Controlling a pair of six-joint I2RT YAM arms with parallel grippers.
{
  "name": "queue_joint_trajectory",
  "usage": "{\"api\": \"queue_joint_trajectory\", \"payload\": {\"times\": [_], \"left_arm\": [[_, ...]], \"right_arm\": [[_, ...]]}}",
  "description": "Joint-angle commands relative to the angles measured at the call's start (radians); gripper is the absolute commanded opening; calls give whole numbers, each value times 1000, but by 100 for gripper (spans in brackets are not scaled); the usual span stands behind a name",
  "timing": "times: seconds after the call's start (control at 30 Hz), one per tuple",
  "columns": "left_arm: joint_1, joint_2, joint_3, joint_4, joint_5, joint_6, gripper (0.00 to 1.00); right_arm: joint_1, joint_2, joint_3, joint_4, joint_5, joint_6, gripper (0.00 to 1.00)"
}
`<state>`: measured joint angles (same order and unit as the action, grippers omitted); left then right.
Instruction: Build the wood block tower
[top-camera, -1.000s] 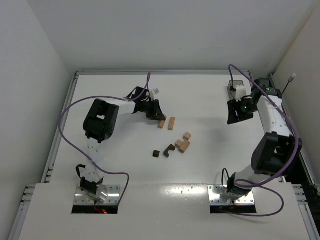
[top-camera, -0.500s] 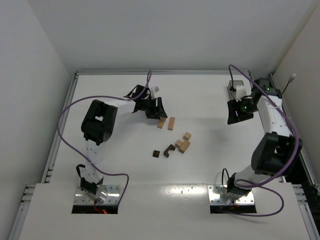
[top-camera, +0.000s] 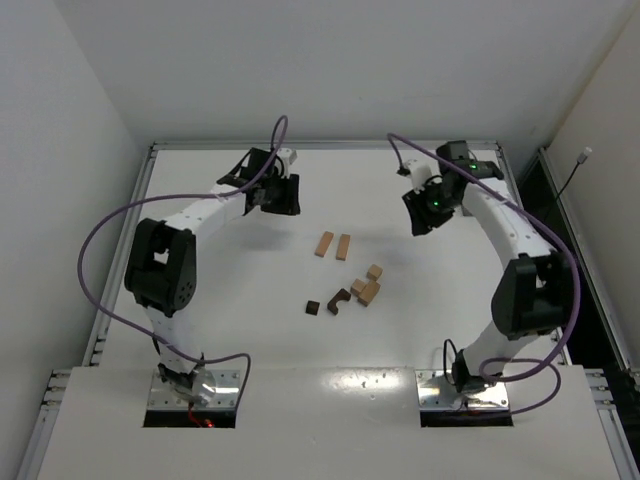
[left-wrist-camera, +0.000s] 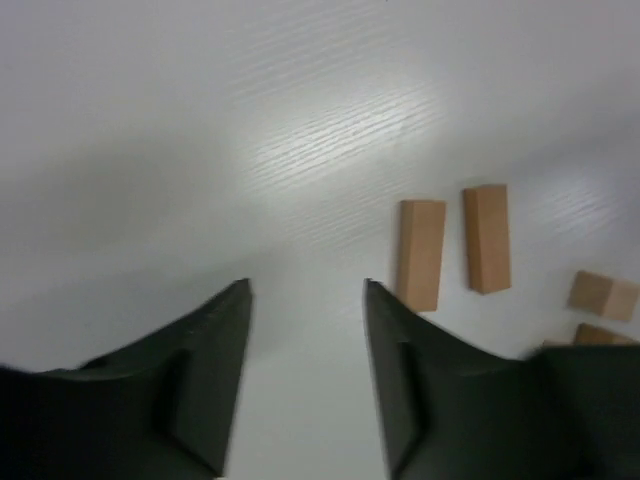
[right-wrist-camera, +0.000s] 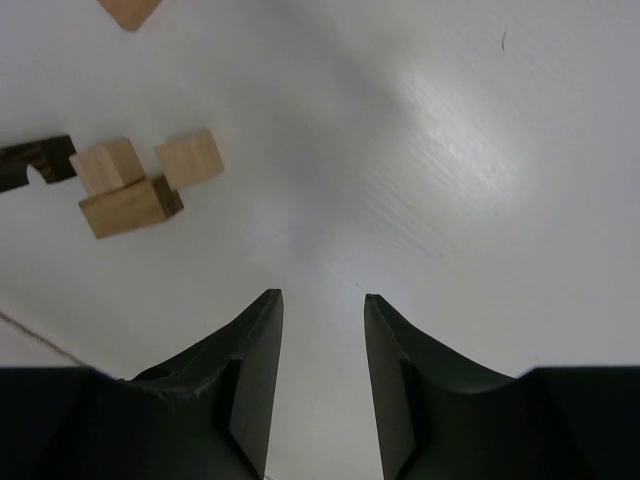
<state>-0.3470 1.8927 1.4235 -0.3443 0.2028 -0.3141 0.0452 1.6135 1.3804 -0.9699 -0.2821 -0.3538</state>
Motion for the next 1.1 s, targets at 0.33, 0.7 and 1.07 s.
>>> {"api": "queue_joint_trajectory", "payload": {"times": [0.33, 0.7, 1.07], "left_arm": [[60, -319, -307, -58, -11, 168, 100], [161, -290, -242, -185, -137, 147, 100], [171, -290, -233, -185, -181, 98, 100]], "right_arm": [[240, 293, 135, 180, 187, 392, 35], [349, 387, 189, 258, 322, 619, 30], [470, 447, 164, 237, 409, 846, 29]]}}
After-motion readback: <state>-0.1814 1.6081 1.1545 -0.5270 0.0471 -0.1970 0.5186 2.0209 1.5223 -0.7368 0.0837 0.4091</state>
